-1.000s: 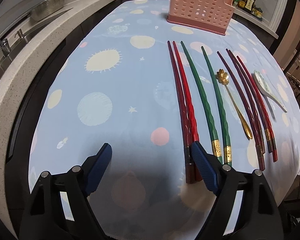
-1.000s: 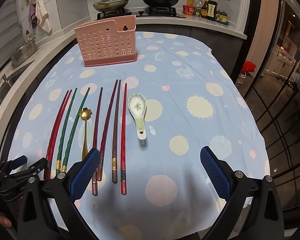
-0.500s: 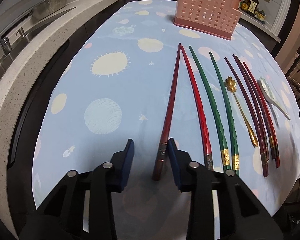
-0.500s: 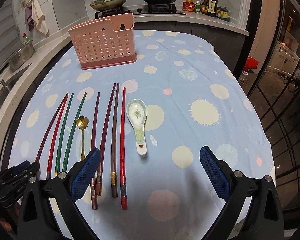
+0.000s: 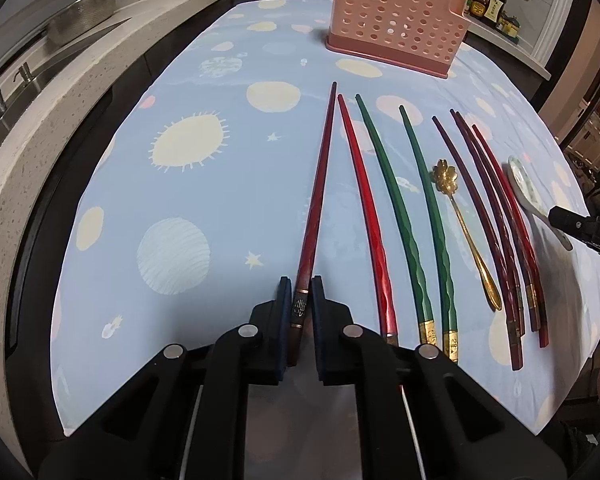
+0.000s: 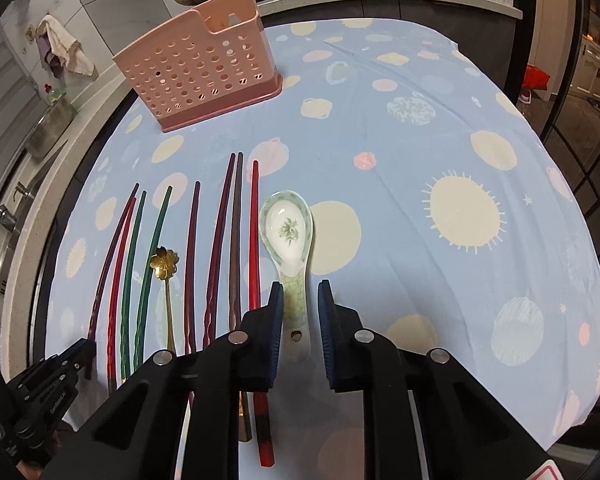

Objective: Organize utensils
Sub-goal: 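Lift the chopstick with the left tool while the right tool carries the spoon to the pink holder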

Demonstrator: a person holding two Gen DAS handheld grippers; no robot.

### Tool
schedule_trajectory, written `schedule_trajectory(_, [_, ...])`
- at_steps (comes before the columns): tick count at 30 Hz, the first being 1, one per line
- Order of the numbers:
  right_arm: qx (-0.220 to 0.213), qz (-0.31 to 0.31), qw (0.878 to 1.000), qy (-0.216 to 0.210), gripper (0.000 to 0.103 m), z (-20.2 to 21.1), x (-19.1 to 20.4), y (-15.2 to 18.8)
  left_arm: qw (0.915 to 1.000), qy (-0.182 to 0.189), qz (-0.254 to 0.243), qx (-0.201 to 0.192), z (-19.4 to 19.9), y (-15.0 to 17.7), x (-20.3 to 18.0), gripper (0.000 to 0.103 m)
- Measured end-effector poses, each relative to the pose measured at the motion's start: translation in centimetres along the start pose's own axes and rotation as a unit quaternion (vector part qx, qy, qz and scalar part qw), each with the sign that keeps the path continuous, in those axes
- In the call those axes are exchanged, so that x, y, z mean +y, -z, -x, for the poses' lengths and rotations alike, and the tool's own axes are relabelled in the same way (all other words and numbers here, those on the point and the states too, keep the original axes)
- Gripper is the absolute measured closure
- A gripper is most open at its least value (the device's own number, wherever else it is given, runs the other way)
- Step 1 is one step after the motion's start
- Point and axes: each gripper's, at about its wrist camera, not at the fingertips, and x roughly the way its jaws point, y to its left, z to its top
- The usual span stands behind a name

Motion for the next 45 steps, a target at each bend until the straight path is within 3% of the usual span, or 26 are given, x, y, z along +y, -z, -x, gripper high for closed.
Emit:
schedule_trajectory(8, [0.021, -0.01, 1.0, -0.015, 0.09, -1.5, -0.5, 0.7, 1.0, -0.002, -0.002, -0.001, -0.2, -0.1, -0.1, 0.093])
schedule_trajectory(18, [0.014, -0.005, 1.0, -0.018, 0.093, -1.7, -0.4, 1.4, 0.9999, 0.005, 0.005, -0.009, -0.2, 0.0, 0.1, 0.093])
schedule_trajectory(28, [0.001, -0.008, 1.0, -0.016, 0.095, 0.3, -0.5, 2.4, 0.9993, 0.031, 0.023, -0.006, 0.7, 1.0, 0.9, 0.093])
schedule_trajectory(45, [-0.017, -0.004, 1.0, -0.016, 0.096, 2.5, -0.4, 3.1, 0.9986, 0.043, 0.019, -0.023, 0.8, 1.4, 0.9, 0.095])
